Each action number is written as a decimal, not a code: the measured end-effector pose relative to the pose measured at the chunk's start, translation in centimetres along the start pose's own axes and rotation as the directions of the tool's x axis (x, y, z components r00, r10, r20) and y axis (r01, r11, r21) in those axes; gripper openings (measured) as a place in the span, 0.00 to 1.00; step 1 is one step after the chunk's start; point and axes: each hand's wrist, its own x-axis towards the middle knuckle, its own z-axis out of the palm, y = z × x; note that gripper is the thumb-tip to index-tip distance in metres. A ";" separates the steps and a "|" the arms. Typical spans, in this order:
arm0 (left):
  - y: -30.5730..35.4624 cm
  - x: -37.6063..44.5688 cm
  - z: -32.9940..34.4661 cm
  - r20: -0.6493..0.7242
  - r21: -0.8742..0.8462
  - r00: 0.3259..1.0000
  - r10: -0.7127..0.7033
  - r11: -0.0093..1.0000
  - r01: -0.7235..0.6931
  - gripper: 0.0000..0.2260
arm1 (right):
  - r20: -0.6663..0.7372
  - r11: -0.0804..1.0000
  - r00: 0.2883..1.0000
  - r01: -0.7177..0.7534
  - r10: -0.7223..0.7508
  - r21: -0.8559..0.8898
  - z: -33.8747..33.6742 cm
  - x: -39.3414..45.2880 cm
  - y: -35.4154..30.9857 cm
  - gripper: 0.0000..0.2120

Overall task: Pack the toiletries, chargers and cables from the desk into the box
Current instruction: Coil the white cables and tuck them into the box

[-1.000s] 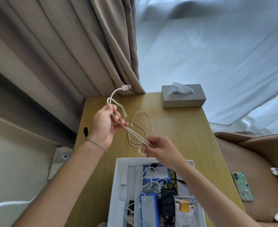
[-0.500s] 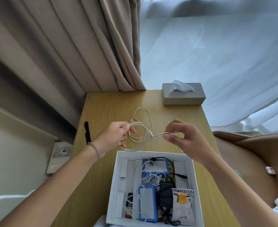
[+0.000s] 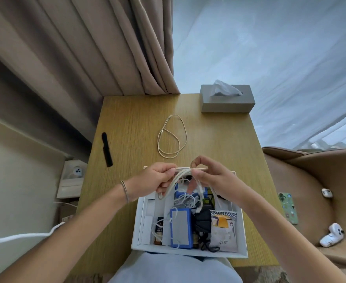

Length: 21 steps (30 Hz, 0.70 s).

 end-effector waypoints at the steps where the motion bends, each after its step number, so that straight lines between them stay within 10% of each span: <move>1: -0.7 0.0 0.2 -0.041 0.000 0.999 -0.010 1.000 0.010 0.14 | -0.008 0.999 0.999 -0.038 0.038 0.026 0.1 -0.1 0.5 0.12; 7: -4.9 0.3 1.7 -0.361 0.357 0.932 0.028 0.928 0.110 0.17 | -0.242 0.968 0.945 -0.243 0.221 -0.065 0.6 0.6 4.3 0.11; 21: -7.8 0.8 4.7 -0.423 0.672 0.905 0.046 0.686 0.279 0.35 | -0.507 0.556 0.862 -0.431 0.021 -0.711 1.1 2.6 9.2 0.17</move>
